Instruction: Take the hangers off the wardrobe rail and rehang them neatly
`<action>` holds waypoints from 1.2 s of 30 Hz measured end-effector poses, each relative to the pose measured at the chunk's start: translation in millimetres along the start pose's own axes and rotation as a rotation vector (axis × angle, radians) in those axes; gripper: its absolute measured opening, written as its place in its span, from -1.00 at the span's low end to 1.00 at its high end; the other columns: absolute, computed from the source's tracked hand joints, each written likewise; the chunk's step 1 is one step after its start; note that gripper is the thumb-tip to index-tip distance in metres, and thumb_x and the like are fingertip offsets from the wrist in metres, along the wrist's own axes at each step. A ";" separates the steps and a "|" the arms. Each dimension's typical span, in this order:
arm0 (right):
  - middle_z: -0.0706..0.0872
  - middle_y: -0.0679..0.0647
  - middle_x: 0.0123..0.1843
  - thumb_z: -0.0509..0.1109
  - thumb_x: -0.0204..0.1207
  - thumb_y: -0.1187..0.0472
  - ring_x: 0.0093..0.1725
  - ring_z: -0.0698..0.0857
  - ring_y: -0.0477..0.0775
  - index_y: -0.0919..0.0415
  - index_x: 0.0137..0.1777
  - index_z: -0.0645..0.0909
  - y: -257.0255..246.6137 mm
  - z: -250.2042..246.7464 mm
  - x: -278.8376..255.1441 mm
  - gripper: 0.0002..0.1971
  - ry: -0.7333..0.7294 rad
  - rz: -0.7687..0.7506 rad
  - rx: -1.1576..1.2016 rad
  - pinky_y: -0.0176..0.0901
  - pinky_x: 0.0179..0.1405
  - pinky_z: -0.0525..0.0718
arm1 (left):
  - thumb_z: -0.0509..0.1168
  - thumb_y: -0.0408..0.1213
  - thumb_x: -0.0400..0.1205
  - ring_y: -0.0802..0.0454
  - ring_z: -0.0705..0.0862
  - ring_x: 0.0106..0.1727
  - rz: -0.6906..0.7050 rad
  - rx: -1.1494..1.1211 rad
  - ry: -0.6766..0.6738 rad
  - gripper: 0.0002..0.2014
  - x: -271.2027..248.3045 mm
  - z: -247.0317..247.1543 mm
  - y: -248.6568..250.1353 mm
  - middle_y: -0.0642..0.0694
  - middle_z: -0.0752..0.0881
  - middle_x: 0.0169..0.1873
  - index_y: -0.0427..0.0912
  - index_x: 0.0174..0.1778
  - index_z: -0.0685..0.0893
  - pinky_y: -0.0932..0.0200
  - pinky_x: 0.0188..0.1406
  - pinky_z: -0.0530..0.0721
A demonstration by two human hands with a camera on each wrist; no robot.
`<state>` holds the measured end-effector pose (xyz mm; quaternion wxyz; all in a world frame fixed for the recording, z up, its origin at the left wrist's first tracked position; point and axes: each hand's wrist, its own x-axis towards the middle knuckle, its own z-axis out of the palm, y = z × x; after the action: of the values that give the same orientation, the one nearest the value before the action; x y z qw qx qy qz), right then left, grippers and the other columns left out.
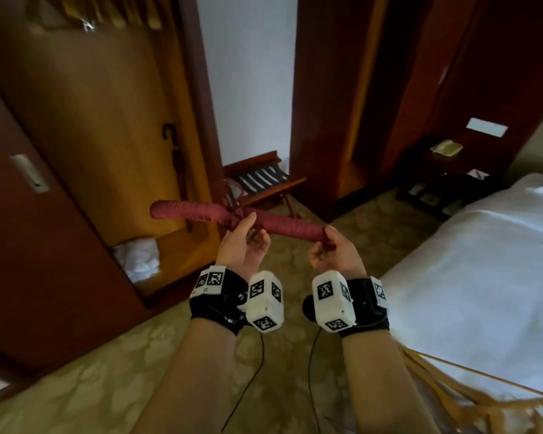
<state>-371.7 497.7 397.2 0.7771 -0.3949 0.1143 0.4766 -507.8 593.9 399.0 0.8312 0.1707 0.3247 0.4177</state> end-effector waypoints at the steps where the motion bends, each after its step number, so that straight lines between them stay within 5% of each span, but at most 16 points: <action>1: 0.60 0.23 -0.10 0.40 0.58 0.33 -0.38 0.52 -0.04 0.22 -0.02 0.62 14.7 17.6 6.7 -0.96 -0.010 0.021 -0.012 -0.31 -0.60 0.57 | 0.46 -0.36 0.55 0.06 0.63 -0.38 0.013 0.000 0.004 -0.70 7.3 -8.7 20.6 -0.13 0.65 -0.30 -0.23 0.17 0.59 0.25 -0.44 0.68; 10: 0.60 0.24 -0.27 0.39 0.57 0.30 -0.49 0.53 -0.03 0.33 -0.13 0.53 98.9 177.0 53.6 -0.88 -0.108 0.076 -0.257 -0.24 -0.57 0.57 | 0.41 -0.32 0.60 0.08 0.66 -0.48 0.128 0.145 0.075 -0.88 65.9 -40.6 169.2 -0.12 0.63 -0.44 -0.28 -0.13 0.62 0.24 -0.50 0.70; 14: 0.62 0.25 -0.30 0.36 0.56 0.27 -0.59 0.58 -0.01 0.36 0.01 0.56 115.5 238.5 80.3 -0.86 -0.190 0.025 -0.485 -0.25 -0.61 0.60 | 0.46 -0.36 0.56 0.08 0.61 -0.54 0.215 0.189 0.165 -0.86 94.6 -32.5 218.4 -0.16 0.64 -0.47 -0.30 -0.17 0.62 0.28 -0.60 0.65; 16: 0.64 0.24 -0.30 0.34 0.56 0.24 -0.44 0.64 0.07 0.28 -0.04 0.59 116.1 265.9 92.6 -0.90 -0.222 -0.044 -0.641 -0.19 -0.53 0.65 | 0.46 -0.39 0.56 0.07 0.60 -0.58 0.254 0.196 0.199 -0.87 109.7 -27.0 241.5 -0.17 0.65 -0.51 -0.33 -0.19 0.62 0.28 -0.62 0.64; 20: 0.75 0.27 0.07 0.31 0.54 0.15 0.08 0.73 0.22 0.12 -0.02 0.68 111.9 330.3 126.2 -0.86 -0.406 -0.247 -1.102 -0.05 -0.14 0.70 | 0.42 -0.44 0.56 0.06 0.60 -0.60 0.339 0.251 0.234 -0.85 145.2 -9.6 293.2 -0.20 0.65 -0.40 -0.37 -0.07 0.58 0.27 -0.63 0.64; 24: 0.73 0.05 -0.11 0.36 0.56 -0.01 -0.19 0.67 0.01 0.06 0.12 0.71 93.5 396.4 143.4 -0.76 -0.689 -0.473 -1.505 -0.26 -0.32 0.54 | 0.38 -0.46 0.59 0.01 0.58 -0.51 0.393 0.334 0.221 -0.88 180.7 21.2 341.7 -0.22 0.64 -0.41 -0.35 -0.09 0.54 0.27 -0.60 0.64; 27: 0.75 0.00 -0.04 0.45 0.51 -0.05 -0.11 0.71 0.00 0.03 0.21 0.67 80.6 451.6 157.1 -0.68 -0.851 -0.559 -1.677 -0.22 -0.27 0.59 | 0.36 -0.46 0.59 -0.01 0.58 -0.43 0.421 0.400 0.187 -0.88 201.6 49.5 375.0 -0.19 0.70 -0.49 -0.34 -0.04 0.56 0.22 -0.55 0.64; 30: 0.77 0.11 0.08 0.53 0.45 0.03 0.07 0.76 0.15 0.08 0.19 0.64 77.9 502.6 173.4 -0.66 -0.949 -0.608 -1.715 0.01 0.07 0.71 | 0.37 -0.46 0.57 -0.01 0.61 -0.36 0.495 0.480 0.171 -0.81 221.0 73.7 405.9 -0.20 0.69 -0.29 -0.29 0.08 0.58 0.19 -0.48 0.67; 32: 0.77 0.17 0.03 0.54 0.43 0.13 -0.01 0.78 0.19 0.12 0.12 0.59 78.9 529.7 179.5 -0.70 -1.000 -0.580 -1.660 0.16 0.13 0.73 | 0.37 -0.45 0.58 0.01 0.62 -0.33 0.551 0.548 0.157 -0.84 230.3 86.7 424.3 -0.18 0.68 -0.23 -0.24 0.05 0.60 0.16 -0.40 0.71; 36: 0.67 0.24 -0.18 0.41 0.52 0.42 -0.35 0.72 0.13 0.20 -0.03 0.41 82.9 570.4 190.4 -0.78 -1.053 -0.420 -1.419 0.00 -0.35 0.73 | 0.35 -0.41 0.62 0.05 0.60 -0.33 0.602 0.678 0.130 -0.92 246.2 105.4 459.0 -0.13 0.67 -0.25 -0.17 -0.11 0.59 0.07 -0.14 0.75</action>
<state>-455.0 1053.1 627.5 0.3739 -0.5245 -0.6506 0.4022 -595.3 1063.0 633.0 0.5477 0.4934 0.4306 0.5207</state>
